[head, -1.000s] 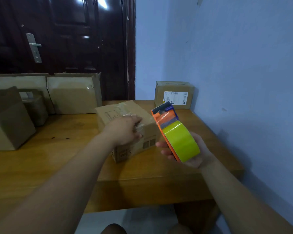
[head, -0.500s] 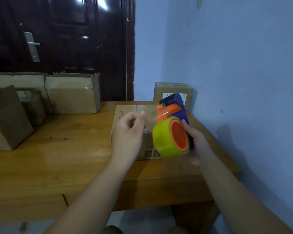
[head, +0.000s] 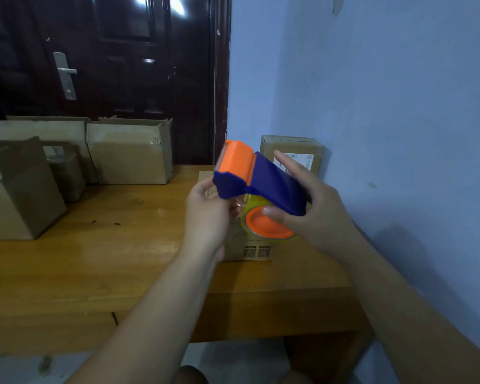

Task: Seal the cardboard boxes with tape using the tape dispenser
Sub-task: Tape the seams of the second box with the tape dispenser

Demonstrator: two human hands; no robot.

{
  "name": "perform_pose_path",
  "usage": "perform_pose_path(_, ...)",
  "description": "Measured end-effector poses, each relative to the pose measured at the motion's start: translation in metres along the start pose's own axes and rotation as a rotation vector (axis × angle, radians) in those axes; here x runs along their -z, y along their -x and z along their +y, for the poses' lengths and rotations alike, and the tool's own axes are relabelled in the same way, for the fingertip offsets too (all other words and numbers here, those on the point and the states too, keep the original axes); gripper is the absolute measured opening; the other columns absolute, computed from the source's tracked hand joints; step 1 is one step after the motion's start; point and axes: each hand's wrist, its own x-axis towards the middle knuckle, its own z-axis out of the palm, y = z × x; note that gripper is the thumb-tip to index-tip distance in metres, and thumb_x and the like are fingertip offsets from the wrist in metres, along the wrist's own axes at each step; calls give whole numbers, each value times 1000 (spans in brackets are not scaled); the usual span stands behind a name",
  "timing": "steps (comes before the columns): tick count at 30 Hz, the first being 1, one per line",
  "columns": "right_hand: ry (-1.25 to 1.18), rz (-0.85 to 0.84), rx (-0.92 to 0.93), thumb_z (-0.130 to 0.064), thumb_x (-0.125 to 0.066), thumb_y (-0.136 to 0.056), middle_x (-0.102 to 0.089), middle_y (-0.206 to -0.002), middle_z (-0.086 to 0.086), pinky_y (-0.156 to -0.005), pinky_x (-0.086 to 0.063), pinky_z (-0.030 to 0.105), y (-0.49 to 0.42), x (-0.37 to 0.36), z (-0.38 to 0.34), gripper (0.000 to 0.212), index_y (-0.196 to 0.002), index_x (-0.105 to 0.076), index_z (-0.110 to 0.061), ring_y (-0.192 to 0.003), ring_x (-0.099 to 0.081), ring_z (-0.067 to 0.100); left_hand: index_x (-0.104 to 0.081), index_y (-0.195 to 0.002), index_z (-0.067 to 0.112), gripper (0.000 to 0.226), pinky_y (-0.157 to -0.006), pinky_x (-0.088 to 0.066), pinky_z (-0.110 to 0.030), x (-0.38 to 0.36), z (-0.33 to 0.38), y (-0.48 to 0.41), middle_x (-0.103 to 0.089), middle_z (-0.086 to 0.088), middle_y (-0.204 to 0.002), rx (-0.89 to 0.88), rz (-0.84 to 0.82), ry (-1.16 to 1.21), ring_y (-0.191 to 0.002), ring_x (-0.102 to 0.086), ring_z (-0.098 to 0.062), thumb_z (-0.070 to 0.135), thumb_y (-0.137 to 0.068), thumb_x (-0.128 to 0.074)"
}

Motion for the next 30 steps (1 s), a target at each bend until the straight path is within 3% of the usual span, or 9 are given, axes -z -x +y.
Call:
perform_pose_path(3, 54, -66, 23, -49, -68, -70, -38, -116, -44, -82, -52, 12, -4, 5, -9, 74, -127, -23, -59, -110, -49, -12, -57, -98, 6, 14, -59, -44, -26, 9, -1, -1, -62, -3, -64, 26, -12, 64, -58, -54, -14, 0, -89, -47)
perform_pose_path(6, 56, -114, 33, -38, -72, -72, -40, -118, -37, -80, -50, 8, -10, 9, -15, 78, -131, -23, -53, -109, -50, -10, -60, -86, 7, 15, -59, -50, -23, 18, -2, -5, -63, -6, -69, 66, 19, 39, -62, -58, -14, -2, -89, -49)
perform_pose_path(9, 104, -158, 70, -38, -72, -72, -40, -118, -36, -81, -48, 7, -16, 11, -20, 80, -133, -22, -50, -110, -48, -11, -60, -100, 5, 16, -62, -52, -24, 26, -3, -11, -65, -8, -76, 94, 34, 56, -68, -60, -15, -1, -89, -51)
perform_pose_path(13, 164, -184, 114, -46, -67, -71, -42, -121, -32, -82, -48, 8, -23, 11, -24, 80, -137, -22, -48, -115, -46, -7, -51, -123, 3, 36, -65, -54, -25, 29, -2, -14, -67, -13, -99, 72, 24, 94, -79, -65, -20, -1, -87, -56)
perform_pose_path(17, 203, -176, 137, -42, -70, -73, -47, -126, -21, -82, -47, 7, -28, 13, -25, 81, -140, -24, -42, -114, -48, -4, -61, -98, 5, 19, -60, -51, -23, 33, 9, -11, -65, -8, -84, 112, 57, 107, -68, -62, -14, -8, -86, -54)
perform_pose_path(20, 265, -214, 143, -48, -67, -72, -46, -128, -20, -83, -46, 6, -29, 10, -24, 80, -140, -24, -43, -112, -48, -4, -62, -85, 14, 20, -66, -51, -27, 36, 10, -10, -67, -6, -83, 94, 114, 18, -78, -64, -16, -4, -88, -53)
perform_pose_path(26, 282, -180, 77, -57, -64, -69, -50, -127, -11, -80, -46, 9, -23, 15, -17, 77, -135, -25, -52, -106, -50, 3, -68, -86, 6, 11, -55, -52, -19, 48, 21, -17, -71, -10, -73, 117, 116, 75, -61, -67, -10, 0, -87, -58)
perform_pose_path(28, 287, -190, 42, -56, -64, -68, -51, -124, -11, -80, -47, 13, -20, 19, -13, 78, -134, -23, -55, -104, -52, 6, -68, -86, 7, 9, -59, -54, -21, 51, 25, -17, -72, -9, -75, 98, 116, 48, -65, -67, -11, 3, -86, -60)
perform_pose_path(30, 368, -205, 44, -57, -64, -68, -52, -114, -13, -76, -41, 8, -19, 24, -6, 79, -135, -23, -55, -100, -51, 1, -68, -86, 9, 6, -65, -54, -23, 59, 26, -18, -71, -6, -75, 52, 188, 27, -68, -66, -11, 6, -86, -62)
